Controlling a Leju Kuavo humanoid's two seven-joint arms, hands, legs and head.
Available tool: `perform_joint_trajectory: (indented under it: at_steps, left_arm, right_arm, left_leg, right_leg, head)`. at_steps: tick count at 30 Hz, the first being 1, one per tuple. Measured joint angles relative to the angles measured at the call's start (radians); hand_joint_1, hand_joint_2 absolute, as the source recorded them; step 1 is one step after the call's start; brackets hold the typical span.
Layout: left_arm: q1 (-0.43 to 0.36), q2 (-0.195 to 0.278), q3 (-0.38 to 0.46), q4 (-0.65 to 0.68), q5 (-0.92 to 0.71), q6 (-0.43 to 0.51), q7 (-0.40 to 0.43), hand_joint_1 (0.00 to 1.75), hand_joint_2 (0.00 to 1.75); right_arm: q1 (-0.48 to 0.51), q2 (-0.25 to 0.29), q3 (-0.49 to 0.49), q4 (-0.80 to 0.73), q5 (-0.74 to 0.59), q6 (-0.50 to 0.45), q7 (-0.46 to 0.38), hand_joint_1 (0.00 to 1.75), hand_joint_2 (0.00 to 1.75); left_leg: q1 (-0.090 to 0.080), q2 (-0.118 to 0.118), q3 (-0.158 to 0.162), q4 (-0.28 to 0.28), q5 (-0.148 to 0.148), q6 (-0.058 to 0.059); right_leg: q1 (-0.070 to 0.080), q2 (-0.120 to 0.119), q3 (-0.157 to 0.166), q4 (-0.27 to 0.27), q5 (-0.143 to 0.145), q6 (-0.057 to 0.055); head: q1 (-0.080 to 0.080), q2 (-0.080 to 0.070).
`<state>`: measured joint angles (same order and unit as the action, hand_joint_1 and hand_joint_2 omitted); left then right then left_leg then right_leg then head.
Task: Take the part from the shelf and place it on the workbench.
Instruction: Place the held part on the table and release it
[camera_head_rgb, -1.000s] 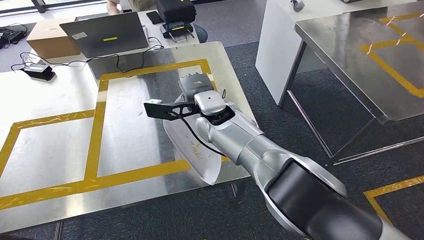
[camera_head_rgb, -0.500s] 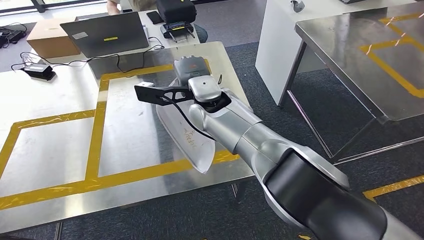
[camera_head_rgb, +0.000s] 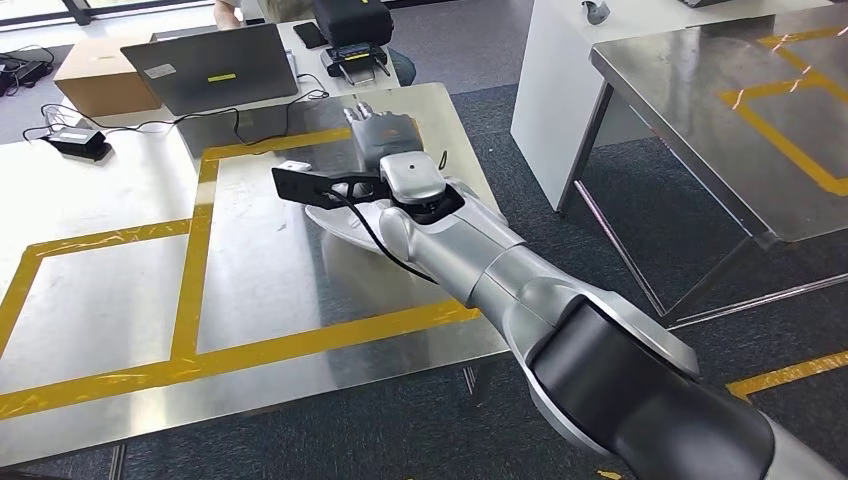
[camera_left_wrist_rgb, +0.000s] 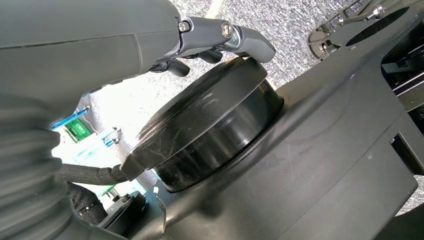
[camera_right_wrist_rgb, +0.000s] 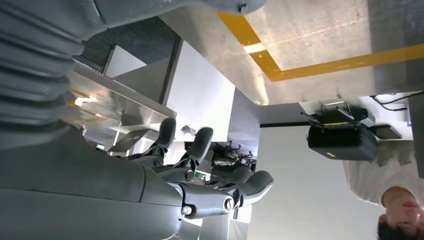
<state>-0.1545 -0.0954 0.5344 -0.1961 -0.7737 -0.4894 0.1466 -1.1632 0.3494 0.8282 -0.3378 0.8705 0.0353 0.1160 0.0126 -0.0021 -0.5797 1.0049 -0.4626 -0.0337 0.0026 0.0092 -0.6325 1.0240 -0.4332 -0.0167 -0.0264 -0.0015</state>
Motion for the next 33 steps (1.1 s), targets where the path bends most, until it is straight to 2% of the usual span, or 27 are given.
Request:
perform_joint_trajectory:
  at_steps: [10,18,21,24,25,26,28,29,30,31,32,33]
  left_arm:
    - [0.011,0.0,0.0,0.0,0.0,0.0,0.0,0.0,0.0]
    - [0.01,0.0,0.0,-0.001,-0.002,0.0,0.03,0.0,0.0]
    - [0.01,0.005,0.0,-0.001,-0.002,0.0,0.033,0.0,0.0]
    - [0.008,0.009,0.0,-0.002,-0.001,0.0,0.033,0.0,0.0]
    - [0.007,0.01,0.0,-0.002,-0.002,0.0,0.033,0.0,0.0]
    - [0.007,0.01,0.0,-0.002,-0.004,0.0,0.033,0.0,0.0]
    - [0.008,0.011,0.0,-0.002,-0.009,0.0,0.034,0.0,0.0]
    - [0.008,0.011,0.0,-0.002,-0.012,0.0,0.034,0.0,0.0]
    - [0.008,0.011,0.0,-0.002,-0.013,0.0,0.035,0.0,0.0]
    - [0.008,0.011,0.0,-0.002,-0.013,0.0,0.035,0.0,0.0]
    - [0.008,0.011,0.0,-0.002,-0.014,0.0,0.035,0.0,0.0]
    - [0.007,0.011,0.0,-0.002,-0.014,0.0,0.035,0.0,0.0]
  right_arm:
    - [0.0,-0.002,0.0,0.019,-0.004,-0.021,-0.019,0.0,0.0]
    - [-0.027,-0.038,-0.004,-0.015,-0.061,-0.144,-0.105,0.0,0.0]
    - [-0.057,-0.069,-0.026,-0.077,-0.088,-0.164,-0.124,0.0,0.0]
    - [-0.072,-0.104,-0.066,-0.178,-0.112,-0.171,-0.129,0.0,0.0]
    - [-0.075,-0.118,-0.083,-0.218,-0.118,-0.173,-0.128,0.0,0.0]
    - [-0.077,-0.133,-0.099,-0.258,-0.122,-0.173,-0.127,0.0,0.0]
    - [-0.077,-0.162,-0.128,-0.333,-0.125,-0.172,-0.122,0.0,0.0]
    - [-0.072,-0.176,-0.139,-0.368,-0.125,-0.169,-0.117,0.0,0.0]
    - [-0.067,-0.19,-0.15,-0.402,-0.125,-0.166,-0.114,0.0,0.0]
    - [-0.062,-0.202,-0.16,-0.433,-0.125,-0.164,-0.111,0.0,0.0]
    - [-0.058,-0.212,-0.168,-0.463,-0.126,-0.162,-0.11,0.0,0.0]
    - [-0.055,-0.22,-0.176,-0.491,-0.126,-0.161,-0.11,0.0,0.0]
  left_leg:
    - [0.0,0.0,0.0,0.0,0.0,0.0]
    - [0.0,0.0,0.0,0.001,0.0,0.0]
    - [-0.003,0.0,-0.001,0.007,-0.005,0.011]
    - [0.001,0.003,0.01,-0.011,0.006,0.021]
    - [0.006,0.006,0.016,-0.022,0.014,0.024]
    - [0.011,0.008,0.021,-0.031,0.02,0.026]
    - [0.016,0.009,0.023,-0.034,0.023,0.028]
    - [0.018,0.009,0.023,-0.034,0.023,0.027]
    - [0.021,0.009,0.022,-0.033,0.022,0.026]
    - [0.026,0.01,0.022,-0.032,0.021,0.022]
    - [0.031,0.01,0.021,-0.028,0.02,0.015]
    - [0.035,0.011,0.02,-0.023,0.016,0.006]
  right_leg:
    - [0.0,0.0,0.0,0.0,0.0,0.0]
    - [-0.001,0.0,0.0,-0.001,0.0,0.0]
    - [-0.005,0.0,0.001,-0.003,0.002,0.005]
    - [-0.002,0.002,0.006,-0.006,0.001,0.015]
    - [-0.001,0.002,0.002,0.007,-0.012,0.02]
    - [-0.001,0.001,-0.01,0.039,-0.036,0.026]
    - [-0.01,0.0,-0.061,0.158,-0.1,0.04]
    - [-0.016,-0.001,-0.086,0.216,-0.121,0.048]
    - [-0.023,-0.001,-0.1,0.248,-0.126,0.055]
    - [-0.029,-0.003,-0.096,0.243,-0.111,0.063]
    - [-0.037,-0.005,-0.073,0.2,-0.082,0.071]
    - [-0.045,-0.009,-0.037,0.131,-0.051,0.081]
  head:
    - [0.0,0.0]
    - [0.0,0.0]
    - [-0.001,0.0]
    - [0.0,0.0]
    - [0.001,0.0]
    - [0.002,0.0]
    - [0.003,0.0]
    - [0.003,0.0]
    - [0.003,0.0]
    - [0.004,0.0]
    - [0.005,0.0]
    - [0.006,0.0]
